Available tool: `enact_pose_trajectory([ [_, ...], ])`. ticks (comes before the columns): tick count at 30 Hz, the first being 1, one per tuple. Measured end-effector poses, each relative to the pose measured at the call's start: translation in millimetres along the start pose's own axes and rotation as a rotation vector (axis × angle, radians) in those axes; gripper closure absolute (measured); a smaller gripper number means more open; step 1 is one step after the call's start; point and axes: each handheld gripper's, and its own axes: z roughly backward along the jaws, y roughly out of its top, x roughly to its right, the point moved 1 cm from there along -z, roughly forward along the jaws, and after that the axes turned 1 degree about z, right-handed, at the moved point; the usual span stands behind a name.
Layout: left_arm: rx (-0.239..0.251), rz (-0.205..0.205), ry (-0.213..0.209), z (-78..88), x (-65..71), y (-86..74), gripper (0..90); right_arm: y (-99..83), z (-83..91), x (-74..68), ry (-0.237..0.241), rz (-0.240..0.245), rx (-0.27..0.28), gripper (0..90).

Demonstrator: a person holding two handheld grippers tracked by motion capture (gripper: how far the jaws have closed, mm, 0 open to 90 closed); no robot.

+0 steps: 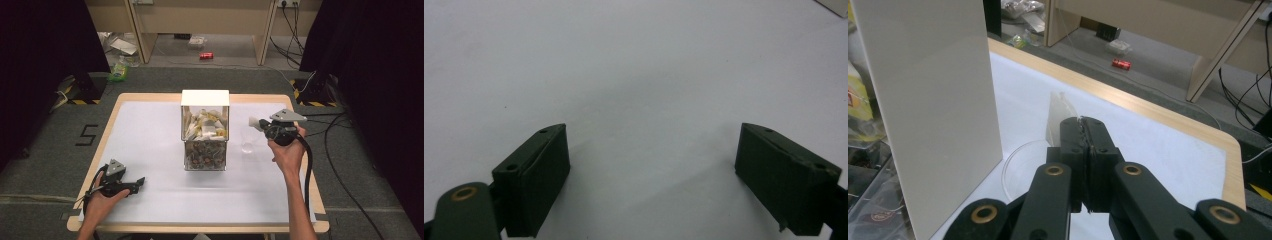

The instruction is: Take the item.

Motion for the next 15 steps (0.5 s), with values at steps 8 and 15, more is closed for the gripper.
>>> enact_pose_trajectory([
  [8,0.000,0.000,0.000,0.0,0.0,0.0,13.4,-6.9,-11.2,-2.0,0.006,0.004,-0.032,89.1],
  [15,0.000,0.001,0.000,0.0,0.0,0.0,13.3,-12.8,-21.7,-4.4,0.016,0.010,-0.065,89.0],
])
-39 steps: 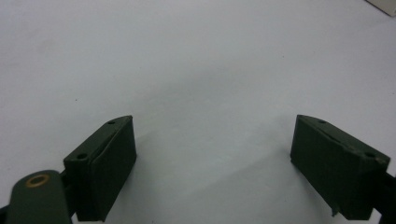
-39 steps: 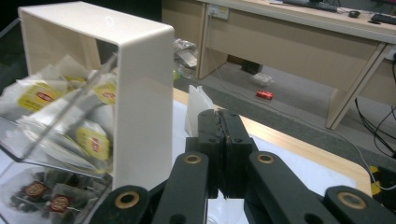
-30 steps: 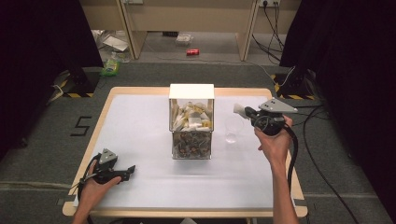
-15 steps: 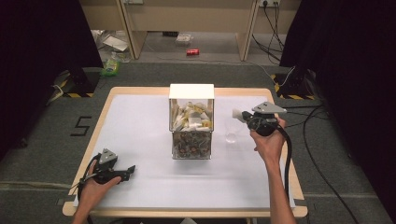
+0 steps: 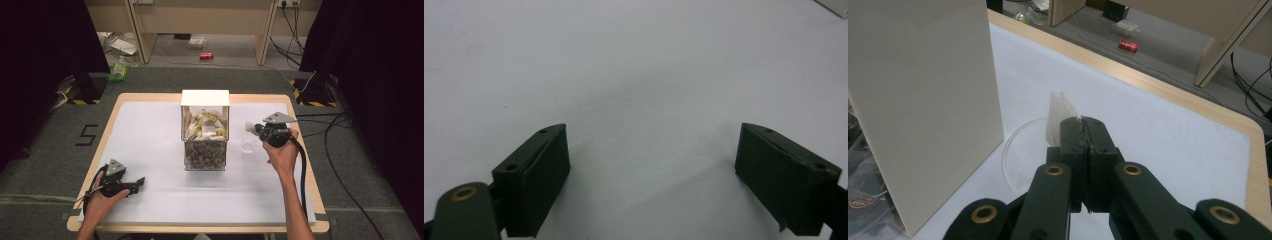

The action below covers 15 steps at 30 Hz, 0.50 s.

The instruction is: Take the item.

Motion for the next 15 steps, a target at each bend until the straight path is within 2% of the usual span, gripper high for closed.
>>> enact_pose_trajectory([
  [15,0.000,-0.001,0.000,0.0,0.0,0.0,13.4,-6.2,-13.8,-1.5,0.008,0.007,-0.040,89.0],
])
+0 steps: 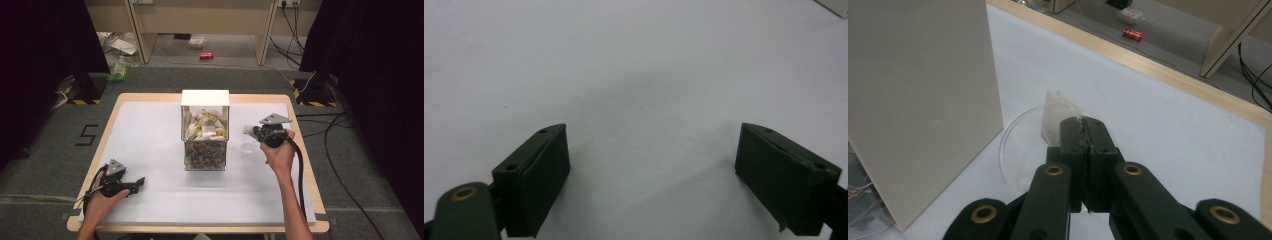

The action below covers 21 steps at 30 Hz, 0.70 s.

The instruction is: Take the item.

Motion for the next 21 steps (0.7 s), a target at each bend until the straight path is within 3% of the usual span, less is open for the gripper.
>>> enact_pose_trajectory([
  [9,0.000,0.000,-0.001,0.0,-0.1,0.0,13.4,-4.4,-6.8,0.5,0.008,-0.011,-0.018,84.4],
  [21,0.000,0.000,0.000,0.0,0.0,0.0,13.4,-1.5,-0.5,2.0,0.007,-0.016,0.010,79.8],
])
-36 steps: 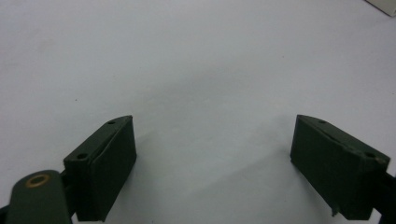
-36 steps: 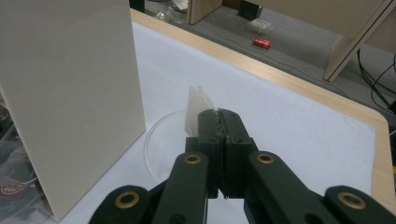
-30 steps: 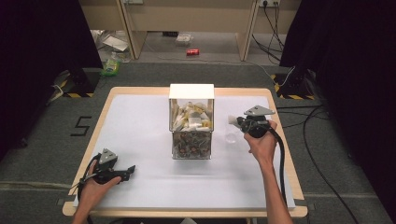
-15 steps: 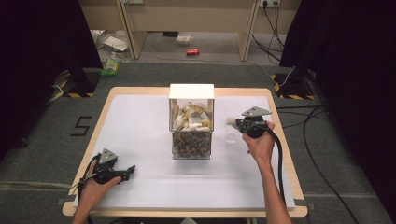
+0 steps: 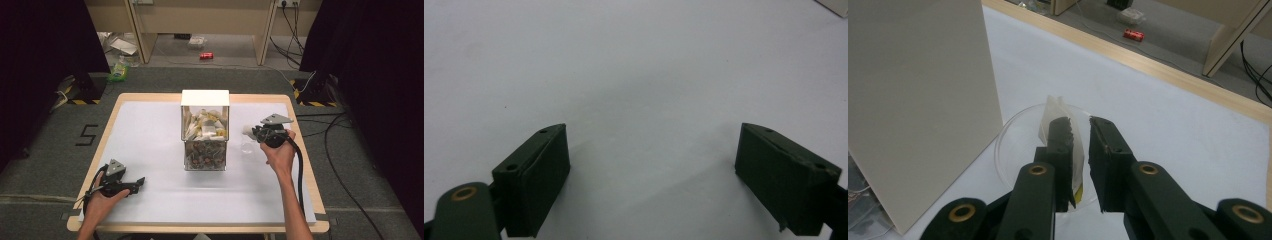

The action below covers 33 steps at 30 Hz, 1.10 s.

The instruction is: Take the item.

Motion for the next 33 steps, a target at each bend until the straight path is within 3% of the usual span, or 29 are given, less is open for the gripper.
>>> enact_pose_trajectory([
  [13,0.000,0.000,0.000,0.0,0.0,0.0,13.4,-4.0,-7.0,-0.8,-0.010,0.039,-0.051,89.5],
  [16,0.000,0.000,0.000,0.0,0.0,0.0,13.3,-5.0,-8.9,-0.8,-0.011,0.035,-0.057,89.0],
  [23,0.000,0.000,0.000,0.0,0.0,0.0,13.4,-3.5,-9.4,-2.1,-0.014,0.020,-0.031,78.2],
  [33,-0.001,-0.001,0.000,0.1,0.0,0.0,13.4,-6.3,-17.7,-4.5,-0.014,0.062,-0.074,86.1],
])
